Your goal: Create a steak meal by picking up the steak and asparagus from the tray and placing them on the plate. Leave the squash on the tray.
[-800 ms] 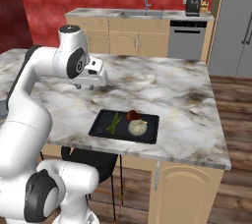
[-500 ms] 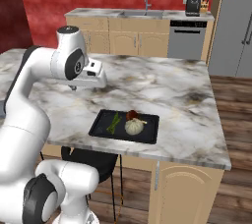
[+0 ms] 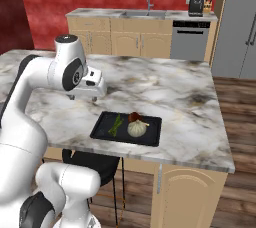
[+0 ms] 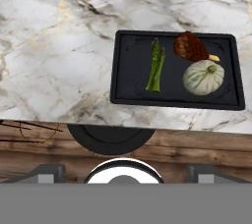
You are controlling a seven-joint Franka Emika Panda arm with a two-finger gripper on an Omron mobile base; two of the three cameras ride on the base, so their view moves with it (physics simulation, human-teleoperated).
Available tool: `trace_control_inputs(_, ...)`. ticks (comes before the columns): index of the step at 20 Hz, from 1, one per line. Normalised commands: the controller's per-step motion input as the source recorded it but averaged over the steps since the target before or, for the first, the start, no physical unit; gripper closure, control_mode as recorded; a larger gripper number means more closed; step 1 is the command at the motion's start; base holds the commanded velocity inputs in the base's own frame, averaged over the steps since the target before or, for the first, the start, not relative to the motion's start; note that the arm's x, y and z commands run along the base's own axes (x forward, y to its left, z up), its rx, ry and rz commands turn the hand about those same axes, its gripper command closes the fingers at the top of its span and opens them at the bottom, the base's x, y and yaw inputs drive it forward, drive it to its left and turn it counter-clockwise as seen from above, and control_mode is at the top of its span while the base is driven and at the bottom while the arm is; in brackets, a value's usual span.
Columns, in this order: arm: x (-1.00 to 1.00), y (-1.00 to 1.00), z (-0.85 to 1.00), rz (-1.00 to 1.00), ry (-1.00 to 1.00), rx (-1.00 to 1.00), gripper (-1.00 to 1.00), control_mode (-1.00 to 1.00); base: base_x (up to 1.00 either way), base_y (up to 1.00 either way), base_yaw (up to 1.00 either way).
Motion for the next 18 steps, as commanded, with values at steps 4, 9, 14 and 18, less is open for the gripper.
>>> trace_control_inputs(4,0.0,-0.03,-0.11,0.0,0.0,0.0,-1.0,-1.0,0.0,0.0,0.0)
trace_control_inputs(9,0.06,-0.3,-0.16,-0.01,0.0,0.01,-1.0,-1.0,0.0,0.0,0.0)
trace_control_inputs(14,0.21,-0.41,-0.31,0.0,0.02,0.01,-1.0,-1.0,0.0,0.0,0.0)
trace_control_inputs(18,0.4,-0.07,-0.5,0.0,0.09,0.0,-1.0,-1.0,0.0,0.0,0.0)
